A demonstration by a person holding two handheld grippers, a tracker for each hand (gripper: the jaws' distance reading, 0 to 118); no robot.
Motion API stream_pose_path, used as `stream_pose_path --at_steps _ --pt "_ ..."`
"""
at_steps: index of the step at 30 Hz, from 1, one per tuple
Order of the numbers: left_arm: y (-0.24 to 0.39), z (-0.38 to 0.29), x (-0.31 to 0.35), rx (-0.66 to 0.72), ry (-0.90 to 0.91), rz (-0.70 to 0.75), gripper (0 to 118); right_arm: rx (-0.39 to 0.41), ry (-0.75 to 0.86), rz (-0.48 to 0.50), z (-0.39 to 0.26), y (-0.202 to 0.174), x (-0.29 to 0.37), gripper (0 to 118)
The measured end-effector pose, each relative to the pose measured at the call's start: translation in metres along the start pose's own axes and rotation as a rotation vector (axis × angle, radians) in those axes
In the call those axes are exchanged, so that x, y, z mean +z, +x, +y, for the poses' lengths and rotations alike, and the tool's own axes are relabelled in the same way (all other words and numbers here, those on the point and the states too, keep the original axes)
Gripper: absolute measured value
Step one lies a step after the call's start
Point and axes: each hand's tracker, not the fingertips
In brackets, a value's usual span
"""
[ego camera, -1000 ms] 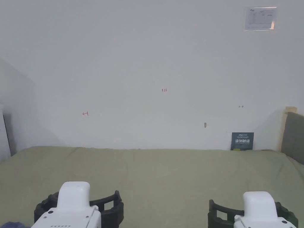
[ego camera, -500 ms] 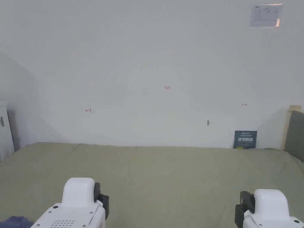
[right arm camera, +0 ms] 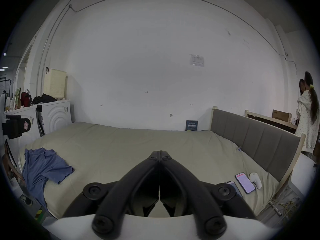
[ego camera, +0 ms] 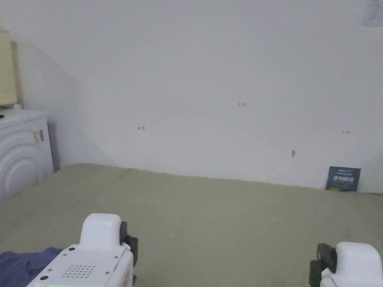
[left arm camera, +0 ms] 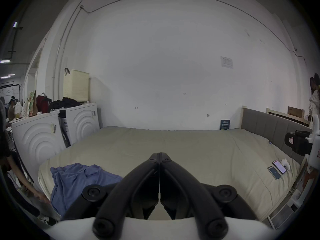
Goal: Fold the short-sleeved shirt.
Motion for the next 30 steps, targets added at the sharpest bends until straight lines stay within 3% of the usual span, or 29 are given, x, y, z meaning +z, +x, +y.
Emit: stream_pose_path --at_steps 9,14,22,30 --pt "-0.121 -0.023 0.045 0.016 -0.056 0.311 0 0.021 -0.005 0.320 -0.002 -0.130 -0.023 0" --pt "-0.173 -0.032 0.073 0.032 -0.082 0.449 0 0.022 -0.014 0.440 -0.001 -0.182 -0.027 0" --pt "-0.203 -0.042 0.065 0.046 -0.117 0.479 0 0.042 -0.057 0.468 -0.013 -0.206 -0.042 0" --pt "-0.219 -0.087 -0.032 0.106 -0.367 0.322 0 0.077 -0.152 0.461 -0.042 -0.205 -0.063 0"
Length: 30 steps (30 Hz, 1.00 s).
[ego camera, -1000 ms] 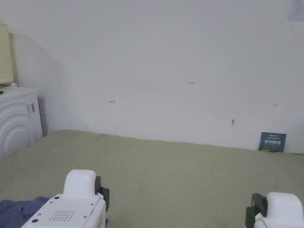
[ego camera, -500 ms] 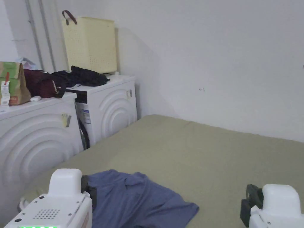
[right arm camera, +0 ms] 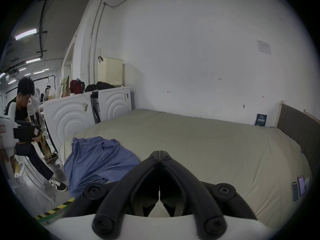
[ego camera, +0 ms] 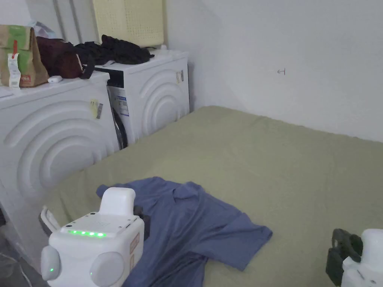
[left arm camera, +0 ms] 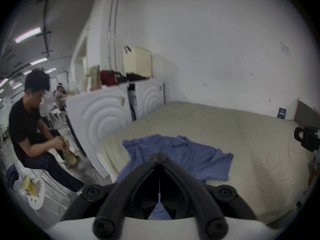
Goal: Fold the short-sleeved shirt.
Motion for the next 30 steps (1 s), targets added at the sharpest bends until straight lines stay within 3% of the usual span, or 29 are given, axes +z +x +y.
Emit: stream_pose_path --at_steps 8,11,12,13,14,15,16,22,24,25,26,27,29,30 --pt "0.024 -0.034 -0.147 -0.057 -0.361 -0.082 0 -0.009 -0.137 -0.008 -0.039 0.004 -0.028 0" --pt "0.022 -0.037 -0.175 -0.031 -0.413 -0.078 3 -0.019 -0.175 -0.009 -0.051 0.007 -0.041 0" --pt "0.022 -0.037 -0.181 -0.046 -0.434 -0.074 28 -0.019 -0.184 -0.008 -0.054 0.007 -0.044 0" --pt "0.021 -0.036 -0.186 -0.054 -0.465 -0.106 79 -0.019 -0.192 -0.007 -0.058 0.009 -0.048 0" --pt "0.021 -0.039 -0.195 -0.062 -0.520 -0.118 118 -0.020 -0.199 -0.005 -0.061 0.011 -0.051 0" --pt "0.020 -0.034 -0.192 -0.134 -0.474 -0.129 114 -0.025 -0.209 -0.004 -0.063 0.011 -0.054 0" --pt "0.023 -0.029 -0.191 -0.080 -0.518 -0.142 114 -0.031 -0.216 -0.001 -0.065 0.011 -0.055 0" --pt "0.035 -0.068 -0.208 -0.100 -0.604 -0.170 115 -0.057 -0.244 0.007 -0.071 0.009 -0.052 0" --pt "0.036 -0.059 -0.209 -0.097 -0.595 -0.163 108 -0.050 -0.248 0.004 -0.072 0.011 -0.049 0" --pt "0.035 -0.056 -0.205 -0.088 -0.596 -0.165 88 -0.048 -0.249 0.003 -0.072 0.013 -0.046 0" --pt "0.035 -0.052 -0.198 -0.062 -0.554 -0.164 38 -0.049 -0.248 0.000 -0.072 0.015 -0.043 0" --pt "0.032 -0.043 -0.194 -0.032 -0.518 -0.188 0 -0.053 -0.246 -0.003 -0.071 0.019 -0.040 0" --pt "0.035 -0.030 -0.192 0.033 -0.449 -0.186 0 -0.069 -0.243 -0.012 -0.070 0.027 -0.033 0" --pt "0.039 -0.029 -0.194 0.007 -0.500 -0.183 0 -0.071 -0.244 -0.016 -0.070 0.031 -0.028 0"
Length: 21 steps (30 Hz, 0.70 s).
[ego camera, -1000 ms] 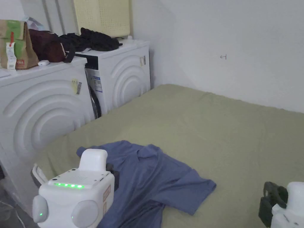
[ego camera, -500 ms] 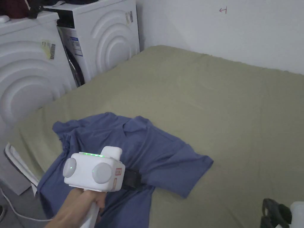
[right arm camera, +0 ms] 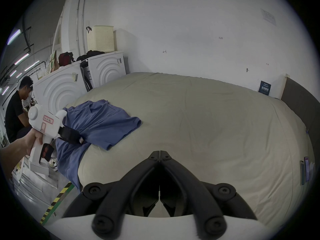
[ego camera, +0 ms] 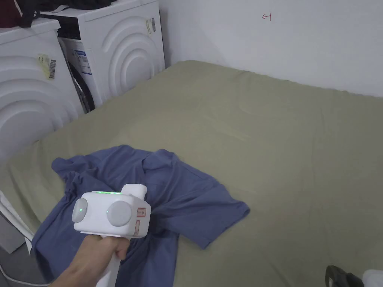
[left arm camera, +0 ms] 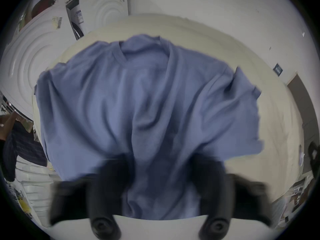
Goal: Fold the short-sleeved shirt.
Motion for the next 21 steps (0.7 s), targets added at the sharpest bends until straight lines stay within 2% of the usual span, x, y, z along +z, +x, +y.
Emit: stream_pose_path --at_steps 3,10,16,21 --pt "0.029 0.007 -0.002 -0.054 0.002 0.010 0 -0.013 0.011 -0.022 -0.007 0.018 0.019 0" --pt "0.141 0.032 0.000 -0.118 0.083 -0.106 0 -0.096 0.040 -0.134 -0.019 0.077 0.064 0" --pt "0.295 0.049 0.011 -0.293 0.108 -0.297 0 -0.175 0.061 -0.253 -0.028 0.132 0.101 0" --pt "0.441 0.037 0.035 -0.431 0.124 -0.472 0 -0.244 0.069 -0.353 -0.038 0.174 0.128 0"
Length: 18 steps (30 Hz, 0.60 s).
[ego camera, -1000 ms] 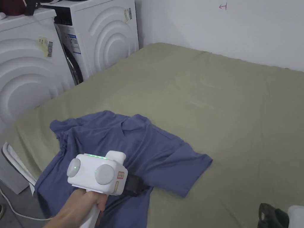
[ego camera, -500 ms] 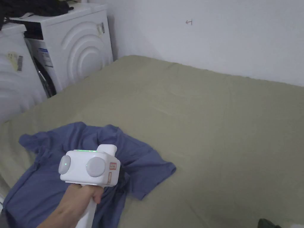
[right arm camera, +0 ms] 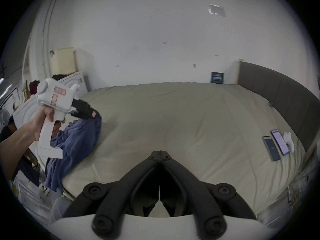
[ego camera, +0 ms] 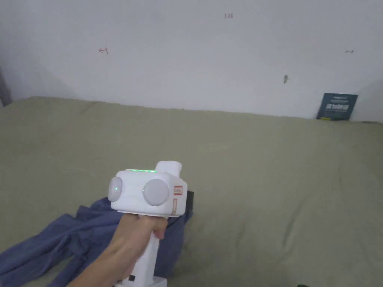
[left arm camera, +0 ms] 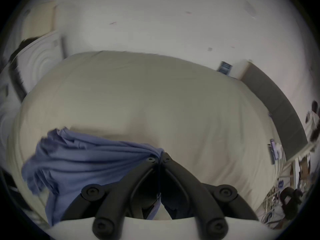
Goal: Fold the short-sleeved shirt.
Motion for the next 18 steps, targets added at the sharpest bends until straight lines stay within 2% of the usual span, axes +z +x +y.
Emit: stream_pose_path --at_steps 6,9,15,18 --pt "0.143 0.013 -0.023 -0.166 -0.002 -0.239 0 -0.074 -0.001 -0.096 0.000 0.048 0.004 0" --pt "0.186 0.003 -0.033 -0.236 -0.041 -0.274 0 -0.096 -0.011 -0.127 -0.003 0.063 0.003 0" --pt "0.204 -0.049 -0.094 -0.236 -0.220 -0.229 0 -0.160 -0.056 -0.147 -0.026 0.085 -0.015 0" --pt "0.199 -0.072 -0.124 -0.227 -0.277 -0.182 0 -0.164 -0.072 -0.151 -0.032 0.087 -0.021 0"
